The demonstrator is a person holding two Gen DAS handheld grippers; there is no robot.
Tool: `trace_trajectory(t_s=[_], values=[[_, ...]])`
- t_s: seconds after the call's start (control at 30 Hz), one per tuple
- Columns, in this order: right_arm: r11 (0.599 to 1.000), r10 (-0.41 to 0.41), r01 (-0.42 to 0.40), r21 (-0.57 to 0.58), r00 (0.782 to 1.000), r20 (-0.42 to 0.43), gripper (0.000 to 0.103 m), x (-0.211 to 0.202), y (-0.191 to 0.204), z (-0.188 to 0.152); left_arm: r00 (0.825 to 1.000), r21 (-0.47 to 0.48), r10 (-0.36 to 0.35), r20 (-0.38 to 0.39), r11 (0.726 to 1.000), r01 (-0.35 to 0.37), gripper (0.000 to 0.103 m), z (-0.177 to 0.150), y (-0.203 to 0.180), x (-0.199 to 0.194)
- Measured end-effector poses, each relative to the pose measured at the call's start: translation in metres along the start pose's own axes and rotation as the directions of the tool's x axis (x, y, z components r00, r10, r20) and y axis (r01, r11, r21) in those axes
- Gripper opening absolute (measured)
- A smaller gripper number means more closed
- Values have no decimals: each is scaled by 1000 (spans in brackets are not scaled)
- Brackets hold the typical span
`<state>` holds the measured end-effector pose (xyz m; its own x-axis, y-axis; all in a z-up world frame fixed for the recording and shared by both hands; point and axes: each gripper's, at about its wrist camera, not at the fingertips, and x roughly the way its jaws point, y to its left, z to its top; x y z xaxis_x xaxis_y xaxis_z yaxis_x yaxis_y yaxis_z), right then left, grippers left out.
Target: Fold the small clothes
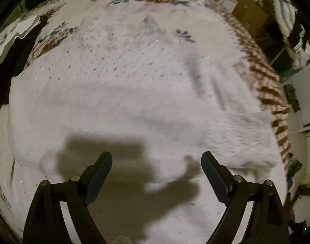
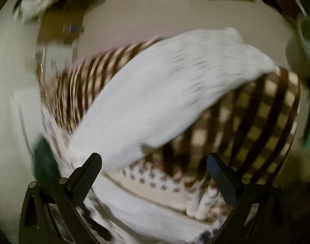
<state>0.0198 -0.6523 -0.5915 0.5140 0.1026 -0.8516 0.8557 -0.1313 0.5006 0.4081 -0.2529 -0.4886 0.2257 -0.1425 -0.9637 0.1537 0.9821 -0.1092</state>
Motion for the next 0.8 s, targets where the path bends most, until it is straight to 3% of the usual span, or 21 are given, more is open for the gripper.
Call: trace_trajectory(t_s=[0.1,0.17,0.33,0.47,0.5,0.57,0.63,0.77,0.8], values=[[984,102,-110,143,993,67,103,4,-39,8,1000,10,20,-8,1000,-20,90,3,-6,10],[965,145,-169,200,981,127,97,5,-57,11,1000,26,23,-2,999,-23,90,5,-16,12],[924,226,-287,252,943,244,88,16,-71,13,996,127,91,-2,988,-90,90,8,-54,37],[908,224,-312,278,925,306,88,24,-68,13,992,148,125,-6,981,-122,90,12,-64,49],[899,229,-328,291,917,325,84,24,-69,9,992,154,125,-4,980,-123,90,12,-65,49],[882,249,-366,298,897,364,68,18,-70,2,992,168,124,-2,978,-122,90,14,-67,47],[889,254,-366,274,894,369,60,13,-68,-1,992,175,124,-2,977,-122,90,15,-68,48],[907,244,-346,242,897,368,57,4,-78,7,992,173,127,-2,977,-125,90,14,-71,44],[911,237,-338,235,897,372,51,3,-75,13,991,175,132,0,976,-130,90,14,-73,44]])
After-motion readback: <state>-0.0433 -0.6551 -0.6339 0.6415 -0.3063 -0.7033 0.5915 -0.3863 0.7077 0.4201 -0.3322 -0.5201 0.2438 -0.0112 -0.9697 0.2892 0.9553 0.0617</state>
